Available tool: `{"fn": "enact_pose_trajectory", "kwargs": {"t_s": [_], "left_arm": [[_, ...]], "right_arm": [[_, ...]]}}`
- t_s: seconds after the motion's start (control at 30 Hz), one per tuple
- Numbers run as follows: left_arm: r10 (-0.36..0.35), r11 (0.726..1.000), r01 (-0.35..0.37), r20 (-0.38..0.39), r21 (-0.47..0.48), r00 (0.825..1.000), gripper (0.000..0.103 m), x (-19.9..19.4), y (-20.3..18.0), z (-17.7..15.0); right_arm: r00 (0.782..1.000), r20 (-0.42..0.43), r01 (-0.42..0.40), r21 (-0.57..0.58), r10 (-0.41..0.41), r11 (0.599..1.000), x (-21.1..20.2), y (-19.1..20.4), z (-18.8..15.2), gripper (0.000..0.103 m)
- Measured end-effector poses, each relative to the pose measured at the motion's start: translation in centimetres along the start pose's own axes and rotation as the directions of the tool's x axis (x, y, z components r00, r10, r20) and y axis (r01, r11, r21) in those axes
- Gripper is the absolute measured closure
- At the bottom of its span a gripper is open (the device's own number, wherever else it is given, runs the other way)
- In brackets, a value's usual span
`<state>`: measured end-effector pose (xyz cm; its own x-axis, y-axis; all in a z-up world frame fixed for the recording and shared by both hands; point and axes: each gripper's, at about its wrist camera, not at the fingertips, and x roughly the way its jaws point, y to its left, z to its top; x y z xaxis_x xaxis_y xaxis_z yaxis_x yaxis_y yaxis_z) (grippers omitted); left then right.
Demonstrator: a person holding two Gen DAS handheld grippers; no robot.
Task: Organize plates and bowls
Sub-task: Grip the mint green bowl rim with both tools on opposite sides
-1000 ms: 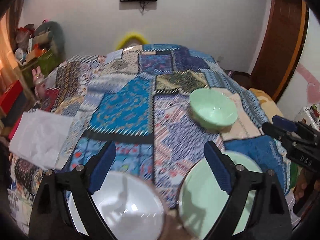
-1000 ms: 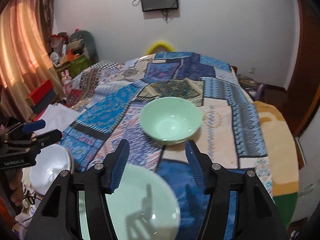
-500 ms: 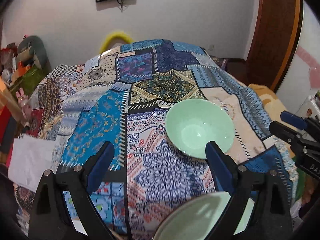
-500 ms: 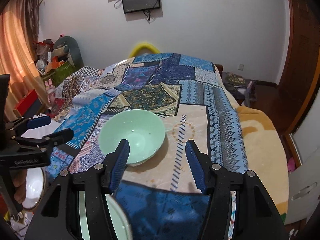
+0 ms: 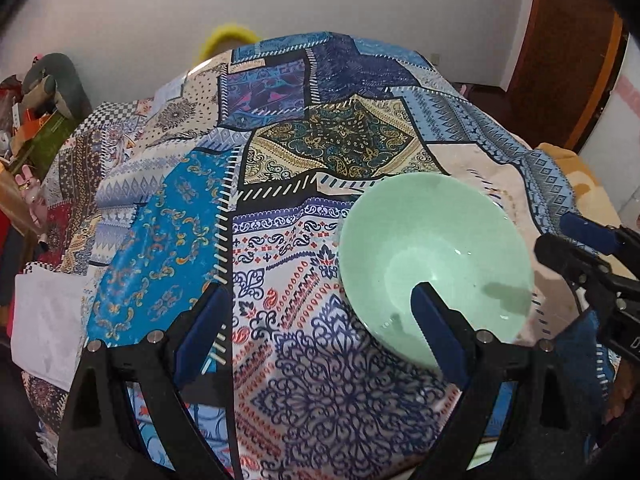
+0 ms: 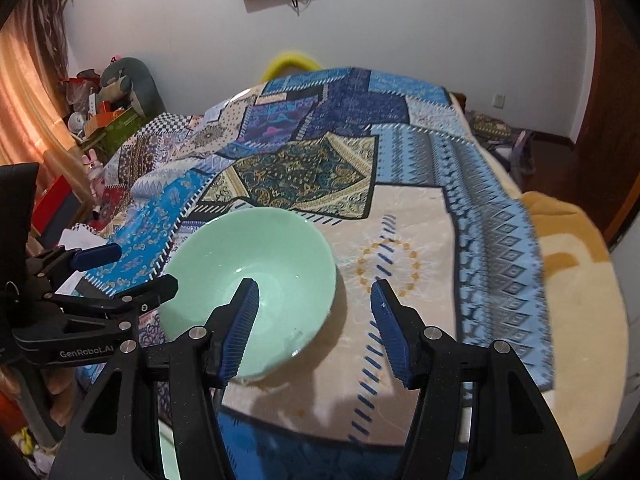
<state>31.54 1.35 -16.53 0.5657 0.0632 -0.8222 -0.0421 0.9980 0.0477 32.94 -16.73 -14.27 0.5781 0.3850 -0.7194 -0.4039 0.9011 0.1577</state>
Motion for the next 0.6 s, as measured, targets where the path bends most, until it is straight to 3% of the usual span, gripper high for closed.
{"fn": "enact_pose_trajectory", "kwargs": {"t_s": [0.17,0.33,0.4,0.47,0.6], "left_arm": [[-0.028,0.999,0.028,-0.029,-0.022,0.999,0.01,1.9,0.3,0.1],[-0.053,0.998,0.05,-0.067,-0.04,0.996,0.031,3.5,0.2,0.3],[-0.053,0.998,0.05,-0.083,-0.043,0.995,0.047,4.2,0.0,0.2],[-0.078,0.996,0.072,-0.119,-0.054,0.99,0.056,4.8,0.0,0.1],[-0.118,0.991,0.108,-0.143,-0.077,0.983,0.061,5.2,0.0,0.1]], "right_arm": [[0.999,-0.043,-0.004,-0.005,0.004,1.0,1.9,0.1,-0.2,0.048],[0.996,-0.083,-0.034,0.016,0.036,0.999,3.1,-0.4,-0.5,0.059],[0.993,-0.109,-0.045,0.033,0.049,0.998,3.6,-0.7,-0.7,0.065],[0.989,-0.13,-0.062,0.044,0.067,0.997,4.1,-0.8,-0.7,0.07],[0.983,-0.16,-0.085,0.053,0.093,0.995,4.7,-0.8,-1.0,0.079]]}}
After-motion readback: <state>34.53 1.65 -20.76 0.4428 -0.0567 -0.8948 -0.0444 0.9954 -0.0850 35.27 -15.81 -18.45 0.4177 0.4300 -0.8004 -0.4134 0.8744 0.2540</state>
